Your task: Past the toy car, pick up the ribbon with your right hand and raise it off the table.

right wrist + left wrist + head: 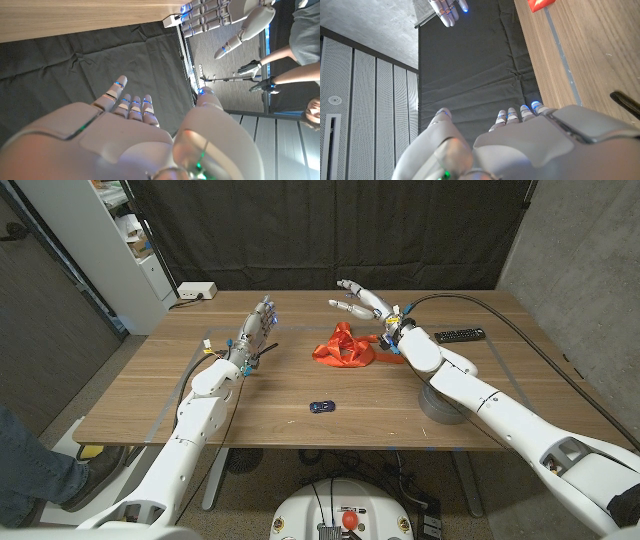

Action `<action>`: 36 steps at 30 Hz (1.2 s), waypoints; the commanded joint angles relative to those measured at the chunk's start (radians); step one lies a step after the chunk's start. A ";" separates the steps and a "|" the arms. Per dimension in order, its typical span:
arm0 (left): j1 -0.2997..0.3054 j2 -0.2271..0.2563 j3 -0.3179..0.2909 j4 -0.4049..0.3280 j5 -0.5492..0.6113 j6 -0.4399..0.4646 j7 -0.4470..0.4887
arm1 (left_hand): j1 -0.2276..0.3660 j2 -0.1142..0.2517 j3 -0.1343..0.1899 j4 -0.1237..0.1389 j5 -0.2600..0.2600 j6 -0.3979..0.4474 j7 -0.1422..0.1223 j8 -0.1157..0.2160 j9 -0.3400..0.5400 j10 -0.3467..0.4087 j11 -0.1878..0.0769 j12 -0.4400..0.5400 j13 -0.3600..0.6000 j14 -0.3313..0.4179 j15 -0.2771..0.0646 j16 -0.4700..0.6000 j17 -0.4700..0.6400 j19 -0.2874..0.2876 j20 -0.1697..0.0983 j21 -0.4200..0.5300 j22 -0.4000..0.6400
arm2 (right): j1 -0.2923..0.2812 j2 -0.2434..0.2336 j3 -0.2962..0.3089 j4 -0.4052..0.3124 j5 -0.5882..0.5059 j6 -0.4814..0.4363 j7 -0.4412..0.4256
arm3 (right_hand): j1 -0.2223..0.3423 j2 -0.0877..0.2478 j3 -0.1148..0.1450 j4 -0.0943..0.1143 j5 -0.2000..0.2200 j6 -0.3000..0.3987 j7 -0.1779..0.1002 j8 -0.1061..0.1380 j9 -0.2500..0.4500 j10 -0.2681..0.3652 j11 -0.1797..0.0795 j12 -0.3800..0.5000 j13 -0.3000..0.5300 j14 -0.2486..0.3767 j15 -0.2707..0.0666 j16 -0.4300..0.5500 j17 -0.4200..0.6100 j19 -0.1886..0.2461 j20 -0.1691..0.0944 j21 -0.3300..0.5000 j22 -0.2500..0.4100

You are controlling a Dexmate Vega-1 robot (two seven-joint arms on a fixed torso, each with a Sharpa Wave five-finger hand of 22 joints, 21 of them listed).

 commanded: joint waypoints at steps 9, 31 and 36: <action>-0.003 -0.003 0.003 0.013 0.001 -0.009 -0.001 | 0.001 0.011 -0.001 -0.009 -0.004 -0.002 0.002 -0.001 0.004 -0.019 0.003 0.001 0.001 -0.015 0.002 0.002 0.004 -0.042 -0.008 0.001 0.003 | 0.003 -0.025 -0.014 -0.051 -0.110 -0.062 -0.015 | 0.015 0.003 0.001 -0.011 0.004 0.007 -0.004 0.000 0.003 -0.007 0.001 0.001 0.001 -0.018 -0.002 -0.005 0.003 -0.010 0.002 -0.014 0.002; -0.019 0.000 0.006 0.028 0.004 0.005 -0.010 | 0.002 0.014 -0.002 -0.013 -0.004 0.002 0.004 0.000 0.004 -0.014 0.008 0.004 0.001 -0.009 0.003 0.005 0.004 -0.033 -0.019 0.003 0.003 | 0.019 -0.049 -0.060 -0.132 -0.282 -0.212 0.027 | 0.027 0.005 0.004 -0.020 0.008 0.024 -0.016 0.004 0.004 -0.001 -0.001 0.003 0.002 -0.008 -0.003 -0.001 0.003 -0.003 0.004 -0.026 0.002; -0.021 -0.001 0.005 0.032 0.004 0.002 -0.013 | 0.003 0.015 -0.002 -0.014 -0.005 0.003 0.005 0.000 0.004 -0.012 0.007 0.004 0.001 -0.008 0.005 0.005 0.003 -0.032 -0.017 0.003 0.003 | 0.015 -0.052 -0.064 -0.148 -0.316 -0.239 0.023 | 0.031 0.005 0.005 -0.022 0.008 0.024 -0.017 0.004 0.004 -0.001 -0.001 0.002 0.002 -0.008 -0.003 -0.002 0.002 -0.002 0.005 -0.028 0.002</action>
